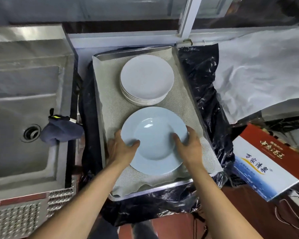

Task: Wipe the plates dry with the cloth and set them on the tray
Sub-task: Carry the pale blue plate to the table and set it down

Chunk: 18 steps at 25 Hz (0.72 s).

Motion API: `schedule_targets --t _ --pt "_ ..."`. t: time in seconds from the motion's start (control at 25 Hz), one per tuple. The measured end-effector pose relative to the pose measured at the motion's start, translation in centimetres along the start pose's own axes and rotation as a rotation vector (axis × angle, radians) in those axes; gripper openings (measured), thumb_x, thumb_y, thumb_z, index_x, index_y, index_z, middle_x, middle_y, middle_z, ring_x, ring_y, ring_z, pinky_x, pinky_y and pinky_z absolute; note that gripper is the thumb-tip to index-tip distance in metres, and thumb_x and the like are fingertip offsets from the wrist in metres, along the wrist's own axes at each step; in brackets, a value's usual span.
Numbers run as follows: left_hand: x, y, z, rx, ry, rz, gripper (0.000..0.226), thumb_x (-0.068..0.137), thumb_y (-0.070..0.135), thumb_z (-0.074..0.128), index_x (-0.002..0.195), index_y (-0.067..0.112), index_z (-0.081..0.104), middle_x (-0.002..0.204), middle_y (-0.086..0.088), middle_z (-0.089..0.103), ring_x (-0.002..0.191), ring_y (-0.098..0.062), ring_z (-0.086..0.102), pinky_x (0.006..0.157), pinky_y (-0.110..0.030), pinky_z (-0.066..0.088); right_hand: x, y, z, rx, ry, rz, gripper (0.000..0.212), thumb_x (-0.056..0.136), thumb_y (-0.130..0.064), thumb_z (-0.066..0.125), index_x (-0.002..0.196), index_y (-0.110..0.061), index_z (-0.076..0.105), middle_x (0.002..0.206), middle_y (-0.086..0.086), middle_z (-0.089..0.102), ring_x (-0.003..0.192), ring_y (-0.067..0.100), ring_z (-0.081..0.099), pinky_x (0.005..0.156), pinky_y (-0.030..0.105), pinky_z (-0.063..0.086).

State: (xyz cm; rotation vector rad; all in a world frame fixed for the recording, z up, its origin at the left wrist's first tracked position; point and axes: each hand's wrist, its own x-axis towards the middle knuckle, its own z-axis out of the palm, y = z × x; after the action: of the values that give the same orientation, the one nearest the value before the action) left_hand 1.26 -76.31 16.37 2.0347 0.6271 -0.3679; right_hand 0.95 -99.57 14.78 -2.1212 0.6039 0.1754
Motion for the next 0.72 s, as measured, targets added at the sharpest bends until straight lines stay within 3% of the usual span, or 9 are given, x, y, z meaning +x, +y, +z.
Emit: schedule_targets --t 0.16,0.28,0.4,0.48,0.6,0.72 --pt "0.4 -0.3 0.3 0.015 0.033 -0.026 0.091 0.055 0.064 0.073 0.137 0.041 0.041 0.132 -0.003 0.051 0.122 -0.028 0.053 0.096 -0.050 0.052 1.1 0.1 0.5 0.024 -0.027 0.018 0.065 0.088 -0.068 0.061 0.143 -0.040 0.041 0.125 0.009 0.058 0.120 0.035 0.057 0.105 0.050 0.048" --pt "0.5 -0.6 0.3 0.008 0.024 -0.005 0.093 0.052 0.066 0.073 0.135 0.049 0.037 0.132 0.001 0.044 0.119 -0.023 0.052 0.096 -0.046 0.051 0.7 0.3 0.9 0.128 -0.006 -0.015 0.059 0.091 -0.064 0.060 0.143 -0.044 0.042 0.130 0.005 0.059 0.124 0.030 0.056 0.108 0.049 0.048" --pt "0.1 -1.0 -0.2 -0.056 0.030 0.072 0.090 0.059 0.057 0.078 0.136 0.054 0.033 0.127 0.006 0.033 0.101 -0.002 0.049 0.083 -0.022 0.043 -0.8 0.4 1.0 0.245 -0.001 -0.033 0.053 0.094 -0.056 0.061 0.142 -0.044 0.041 0.133 -0.002 0.059 0.131 0.027 0.052 0.109 0.053 0.047" --pt "-0.5 -1.0 -0.5 -0.072 0.042 0.121 0.084 0.064 0.045 0.080 0.134 0.055 0.035 0.125 0.008 0.035 0.094 0.018 0.043 0.078 -0.016 0.037 -1.8 0.2 0.6 0.302 0.040 -0.069 0.051 0.095 -0.049 0.064 0.141 -0.041 0.045 0.130 -0.008 0.061 0.132 0.027 0.051 0.110 0.053 0.046" --pt "-1.8 -0.8 -1.3 -0.114 0.077 0.184 0.082 0.068 0.033 0.080 0.136 0.052 0.037 0.121 0.013 0.040 0.100 0.026 0.040 0.086 -0.019 0.041 -3.0 -0.7 -0.6 0.308 0.080 -0.131 0.046 0.094 -0.041 0.069 0.135 -0.047 0.048 0.124 -0.029 0.059 0.127 0.016 0.054 0.104 0.040 0.048" --pt "-3.4 -0.6 -2.4 -0.176 0.095 0.261 0.083 0.073 0.023 0.080 0.140 0.049 0.039 0.124 0.023 0.049 0.112 0.021 0.044 0.085 -0.009 0.037 -4.2 -1.8 -1.4 0.309 0.047 -0.163 0.050 0.094 -0.033 0.072 0.133 -0.052 0.046 0.115 -0.048 0.056 0.111 -0.018 0.055 0.089 0.017 0.044"
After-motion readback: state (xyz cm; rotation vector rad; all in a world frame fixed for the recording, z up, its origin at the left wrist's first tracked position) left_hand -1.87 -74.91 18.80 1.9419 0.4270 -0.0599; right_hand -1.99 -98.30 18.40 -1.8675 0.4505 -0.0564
